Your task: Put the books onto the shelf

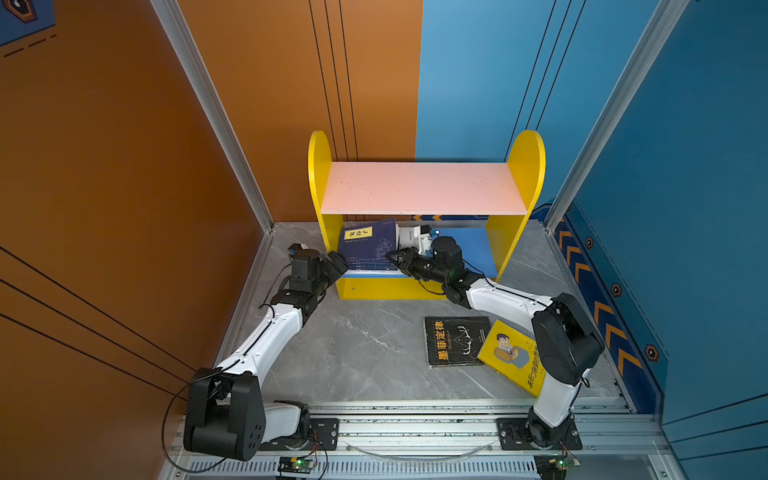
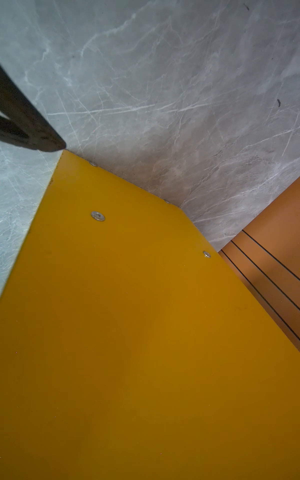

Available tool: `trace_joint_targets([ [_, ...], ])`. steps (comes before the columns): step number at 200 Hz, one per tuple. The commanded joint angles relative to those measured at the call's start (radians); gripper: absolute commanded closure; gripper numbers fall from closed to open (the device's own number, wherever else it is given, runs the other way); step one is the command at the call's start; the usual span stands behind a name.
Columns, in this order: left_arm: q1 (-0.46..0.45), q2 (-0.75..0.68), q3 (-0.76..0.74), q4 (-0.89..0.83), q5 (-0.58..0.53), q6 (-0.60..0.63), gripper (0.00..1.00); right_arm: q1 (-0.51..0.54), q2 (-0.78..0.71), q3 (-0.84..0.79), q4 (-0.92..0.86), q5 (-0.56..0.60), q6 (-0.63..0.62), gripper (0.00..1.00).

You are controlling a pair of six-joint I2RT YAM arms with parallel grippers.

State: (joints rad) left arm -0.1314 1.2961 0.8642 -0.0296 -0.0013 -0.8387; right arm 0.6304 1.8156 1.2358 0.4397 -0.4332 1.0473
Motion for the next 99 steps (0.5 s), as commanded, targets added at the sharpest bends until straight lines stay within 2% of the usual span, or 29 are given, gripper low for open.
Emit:
trace_joint_targets([
  [1, -0.002, 0.001, -0.030, -0.066, -0.047, 0.000, 0.02, -0.002, -0.036, 0.011, -0.100, 0.034, -0.066, 0.75],
  [17, 0.001, 0.005, -0.038, -0.059, -0.034, -0.006, 0.02, -0.012, -0.055, 0.025, -0.184, 0.074, -0.091, 0.64],
  [35, 0.001, 0.009, -0.048, -0.047, -0.023, -0.016, 0.02, -0.020, -0.078, 0.044, -0.280, 0.113, -0.140, 0.60],
  [63, -0.001, 0.019, -0.048, -0.033, -0.001, -0.026, 0.02, -0.020, -0.095, 0.081, -0.367, 0.146, -0.201, 0.61],
  [99, -0.002, 0.018, -0.045, -0.028, 0.008, -0.030, 0.02, -0.004, -0.081, 0.140, -0.439, 0.177, -0.260, 0.68],
])
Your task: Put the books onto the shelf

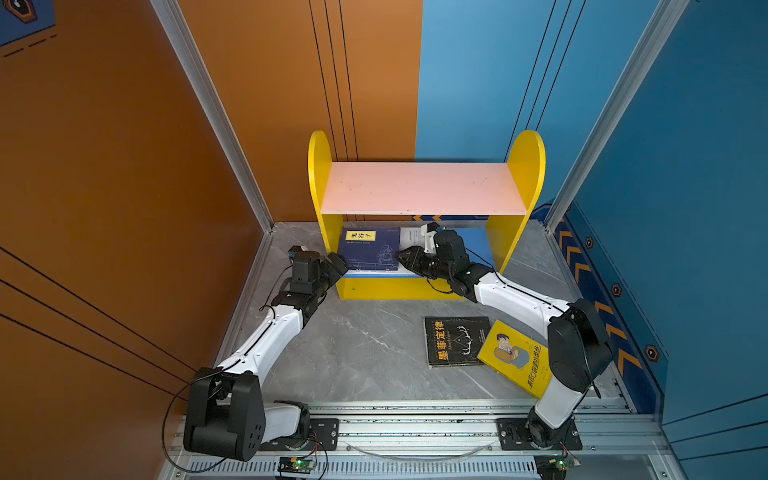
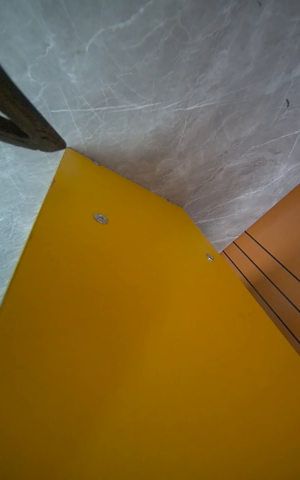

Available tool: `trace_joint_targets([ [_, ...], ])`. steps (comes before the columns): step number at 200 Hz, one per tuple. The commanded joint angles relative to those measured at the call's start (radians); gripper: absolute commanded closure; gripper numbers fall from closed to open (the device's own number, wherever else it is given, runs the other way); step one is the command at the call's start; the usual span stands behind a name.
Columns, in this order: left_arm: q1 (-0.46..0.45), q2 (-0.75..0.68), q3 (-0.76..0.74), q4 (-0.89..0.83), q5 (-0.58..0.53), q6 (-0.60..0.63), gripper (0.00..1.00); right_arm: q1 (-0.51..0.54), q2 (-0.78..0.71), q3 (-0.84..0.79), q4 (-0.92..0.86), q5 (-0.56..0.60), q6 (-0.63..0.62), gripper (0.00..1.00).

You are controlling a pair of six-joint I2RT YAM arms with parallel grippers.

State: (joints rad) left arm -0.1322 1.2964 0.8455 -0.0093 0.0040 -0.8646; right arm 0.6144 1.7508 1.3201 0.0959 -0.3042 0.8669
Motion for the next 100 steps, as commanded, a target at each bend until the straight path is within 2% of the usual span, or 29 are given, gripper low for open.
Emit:
trace_joint_targets([
  [1, -0.002, 0.018, -0.026, -0.049, 0.002, -0.004, 0.02, 0.013, -0.015, 0.057, -0.096, 0.048, -0.081, 0.69],
  [72, -0.003, -0.012, -0.037, -0.045, 0.013, -0.008, 0.02, 0.016, 0.054, 0.129, -0.117, 0.051, -0.105, 0.77],
  [89, -0.004, -0.017, -0.037, -0.048, 0.013, -0.007, 0.02, 0.015, 0.061, 0.140, -0.127, 0.056, -0.107, 0.76],
  [100, -0.001, -0.019, -0.038, -0.047, 0.012, -0.008, 0.02, 0.017, 0.060, 0.139, -0.139, 0.074, -0.107, 0.72],
])
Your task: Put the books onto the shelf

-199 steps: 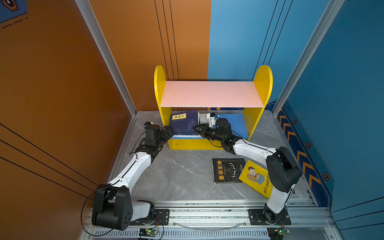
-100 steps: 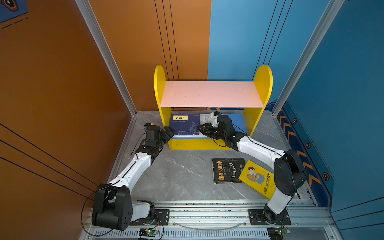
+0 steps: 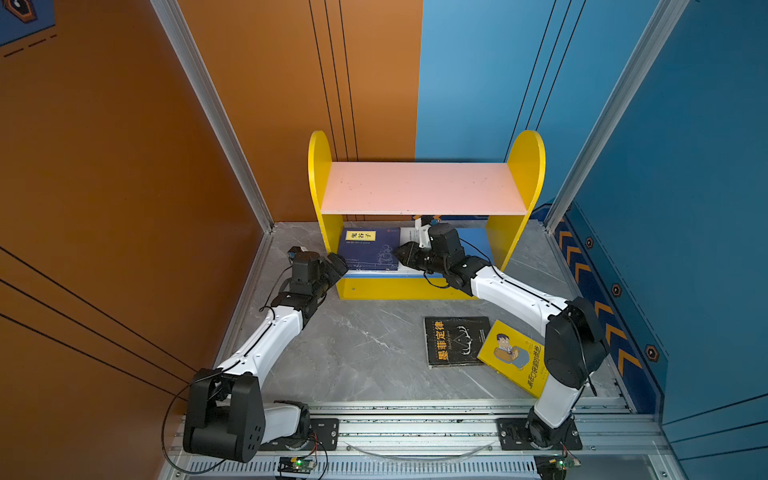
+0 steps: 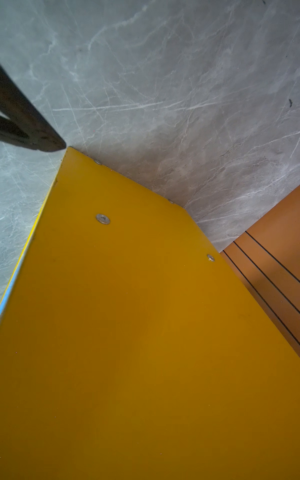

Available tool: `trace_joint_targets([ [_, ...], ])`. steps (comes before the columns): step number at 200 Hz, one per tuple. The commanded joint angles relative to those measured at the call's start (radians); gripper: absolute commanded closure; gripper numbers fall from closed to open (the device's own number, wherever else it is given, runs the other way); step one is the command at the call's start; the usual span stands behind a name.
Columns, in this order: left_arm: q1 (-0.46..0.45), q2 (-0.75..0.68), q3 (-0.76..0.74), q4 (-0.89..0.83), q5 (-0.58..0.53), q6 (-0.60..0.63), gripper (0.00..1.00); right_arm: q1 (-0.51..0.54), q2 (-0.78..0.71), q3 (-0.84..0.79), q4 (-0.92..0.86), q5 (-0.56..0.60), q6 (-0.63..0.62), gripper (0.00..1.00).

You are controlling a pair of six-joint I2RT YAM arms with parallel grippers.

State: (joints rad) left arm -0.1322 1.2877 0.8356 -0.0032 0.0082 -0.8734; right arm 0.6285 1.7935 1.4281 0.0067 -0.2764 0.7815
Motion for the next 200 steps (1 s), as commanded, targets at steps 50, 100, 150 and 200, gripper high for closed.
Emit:
trace_joint_targets([
  [50, -0.002, -0.010, -0.033, -0.049, 0.012, -0.002, 0.02, 0.020, -0.027, 0.024, -0.098, 0.133, -0.073, 0.68],
  [100, -0.002, -0.010, -0.032, -0.047, 0.018, -0.002, 0.02, 0.029, 0.006, 0.039, -0.088, 0.112, -0.066, 0.73],
  [150, 0.000, -0.013, -0.033, -0.052, 0.019, 0.001, 0.02, 0.040, 0.023, 0.078, -0.111, 0.121, -0.095, 0.78],
  [200, 0.000, -0.006, -0.032, -0.047, 0.027, -0.001, 0.02, 0.043, 0.039, 0.100, -0.140, 0.128, -0.117, 0.81],
])
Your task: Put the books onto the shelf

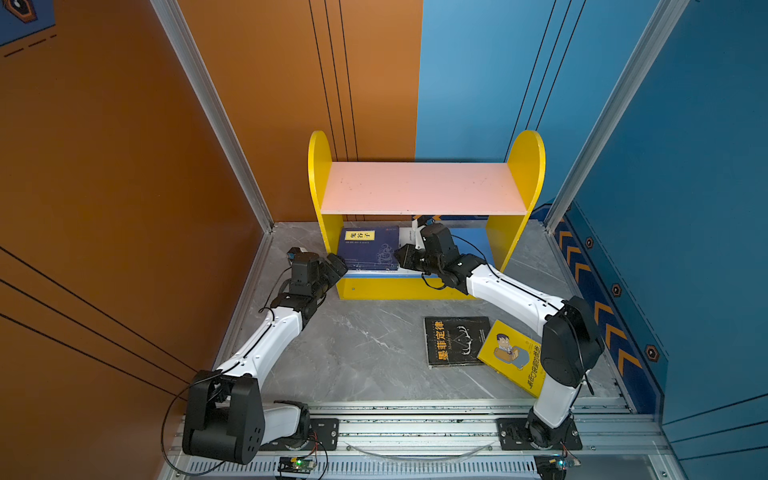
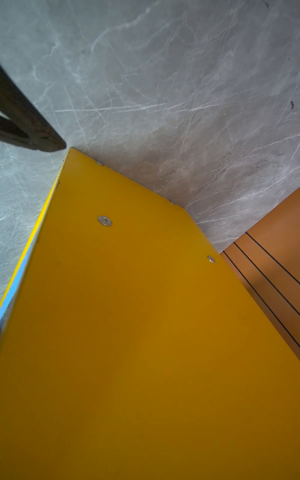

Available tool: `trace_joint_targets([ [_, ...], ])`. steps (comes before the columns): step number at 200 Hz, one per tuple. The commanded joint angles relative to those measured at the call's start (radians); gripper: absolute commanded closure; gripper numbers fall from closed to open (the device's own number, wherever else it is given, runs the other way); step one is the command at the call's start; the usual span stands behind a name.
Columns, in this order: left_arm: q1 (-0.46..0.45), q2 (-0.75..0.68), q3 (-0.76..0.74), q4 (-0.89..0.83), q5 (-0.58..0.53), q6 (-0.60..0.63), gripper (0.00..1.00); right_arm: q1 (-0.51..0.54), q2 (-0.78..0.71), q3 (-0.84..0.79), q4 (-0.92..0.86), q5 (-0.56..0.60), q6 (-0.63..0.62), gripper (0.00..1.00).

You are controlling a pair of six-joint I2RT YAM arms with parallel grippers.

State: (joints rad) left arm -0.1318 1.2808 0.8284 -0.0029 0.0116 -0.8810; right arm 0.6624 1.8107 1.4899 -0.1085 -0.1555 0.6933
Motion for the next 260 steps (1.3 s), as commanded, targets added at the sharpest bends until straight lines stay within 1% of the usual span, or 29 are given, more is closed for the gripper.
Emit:
trace_joint_targets([
  [1, 0.001, 0.001, -0.025, -0.047, 0.024, 0.007, 0.02, 0.009, 0.021, 0.038, -0.025, 0.007, -0.029, 0.81],
  [86, 0.003, -0.004, -0.026, -0.048, 0.035, 0.010, 0.02, 0.009, 0.046, 0.068, -0.019, -0.011, -0.031, 0.82],
  [128, 0.003, -0.005, -0.024, -0.044, 0.048, 0.011, 0.02, 0.008, 0.046, 0.066, -0.019, -0.007, -0.029, 0.81],
  [148, 0.002, -0.022, -0.033, -0.012, 0.070, 0.023, 0.02, 0.006, 0.038, 0.061, -0.025, 0.006, -0.033, 0.77],
  [174, 0.000, -0.082, -0.093, 0.138, 0.125, 0.039, 0.02, -0.003, 0.002, 0.044, -0.042, 0.040, -0.057, 0.69],
  [195, -0.003, -0.144, -0.115, 0.195, 0.158, 0.086, 0.02, -0.011, -0.047, 0.014, -0.051, 0.081, -0.083, 0.58],
  [223, -0.014, -0.237, -0.112, 0.172, 0.201, 0.186, 0.02, -0.017, -0.127, -0.058, -0.053, 0.130, -0.117, 0.47],
  [246, -0.025, -0.301, -0.113, 0.101, 0.224, 0.226, 0.02, -0.022, -0.202, -0.145, -0.041, 0.173, -0.120, 0.42],
  [260, -0.035, -0.331, -0.118, 0.049, 0.224, 0.233, 0.02, -0.020, -0.247, -0.212, -0.021, 0.202, -0.103, 0.40],
])
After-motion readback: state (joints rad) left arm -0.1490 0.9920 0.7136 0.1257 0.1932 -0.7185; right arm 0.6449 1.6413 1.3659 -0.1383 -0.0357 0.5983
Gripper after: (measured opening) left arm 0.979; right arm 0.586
